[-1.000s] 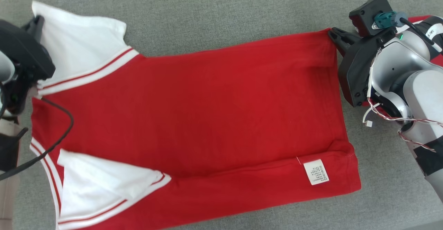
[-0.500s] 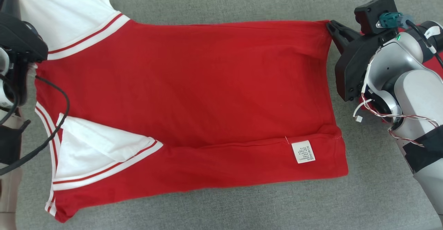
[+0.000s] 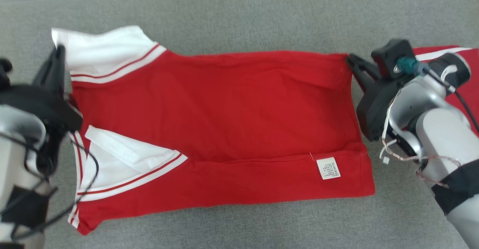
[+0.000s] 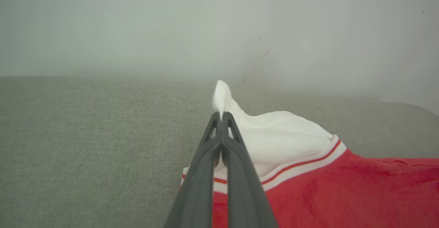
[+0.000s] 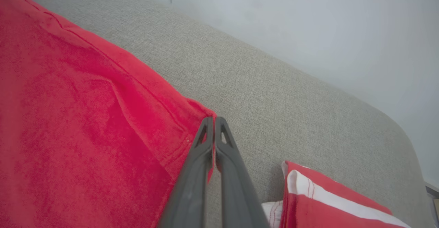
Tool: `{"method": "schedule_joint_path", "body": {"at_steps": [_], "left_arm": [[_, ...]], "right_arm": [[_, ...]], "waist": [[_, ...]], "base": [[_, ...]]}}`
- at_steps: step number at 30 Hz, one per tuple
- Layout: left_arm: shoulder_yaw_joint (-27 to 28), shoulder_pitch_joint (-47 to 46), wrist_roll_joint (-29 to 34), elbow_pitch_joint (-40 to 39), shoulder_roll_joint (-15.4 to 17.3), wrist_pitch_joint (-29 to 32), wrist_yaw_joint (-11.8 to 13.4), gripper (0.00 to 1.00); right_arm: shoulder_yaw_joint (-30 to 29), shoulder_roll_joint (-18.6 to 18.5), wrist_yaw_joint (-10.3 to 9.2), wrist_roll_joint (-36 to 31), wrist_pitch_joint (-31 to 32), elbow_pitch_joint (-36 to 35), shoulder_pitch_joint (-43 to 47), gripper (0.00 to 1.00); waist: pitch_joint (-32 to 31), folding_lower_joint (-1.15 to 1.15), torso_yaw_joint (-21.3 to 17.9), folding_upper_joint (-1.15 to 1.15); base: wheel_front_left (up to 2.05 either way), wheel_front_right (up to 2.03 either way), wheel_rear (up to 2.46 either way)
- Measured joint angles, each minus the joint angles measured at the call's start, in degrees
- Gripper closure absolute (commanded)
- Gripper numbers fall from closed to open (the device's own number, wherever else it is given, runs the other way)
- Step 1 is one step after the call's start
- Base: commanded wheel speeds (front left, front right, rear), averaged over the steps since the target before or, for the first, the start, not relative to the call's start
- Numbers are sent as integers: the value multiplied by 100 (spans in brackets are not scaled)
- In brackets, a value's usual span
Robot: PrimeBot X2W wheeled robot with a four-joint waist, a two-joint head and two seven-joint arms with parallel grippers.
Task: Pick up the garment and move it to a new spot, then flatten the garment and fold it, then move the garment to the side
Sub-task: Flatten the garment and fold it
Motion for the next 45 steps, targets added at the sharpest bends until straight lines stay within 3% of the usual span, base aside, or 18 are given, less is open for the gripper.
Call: {"method": "schedule_joint_path", "body": {"at_steps": [17, 28, 39, 45], "left_arm": [[-352, 2054, -593, -1166, 24, -392, -51, 100], [-424, 2435, -704, -1670, 112, -527, -51, 100], [-544, 2746, -948, -1936, -71, -534, -51, 100], [-320, 2919, -1101, -2022, -16, -586, -51, 100]], "right_arm": [[268, -571, 42, -358, -123, -144, 920, 100], [428, -636, 68, -511, -218, -221, 896, 100], [417, -736, 67, -535, -272, -74, 948, 100], [381, -733, 33, -531, -272, -93, 1112, 100]], "waist": [[-646, -1, 231, -1], [-595, 0, 485, 0], [-657, 0, 620, 0], [-710, 0, 668, -1]], "base": [[0, 0, 0], [0, 0, 0], [0, 0, 0], [0, 0, 0]]}}
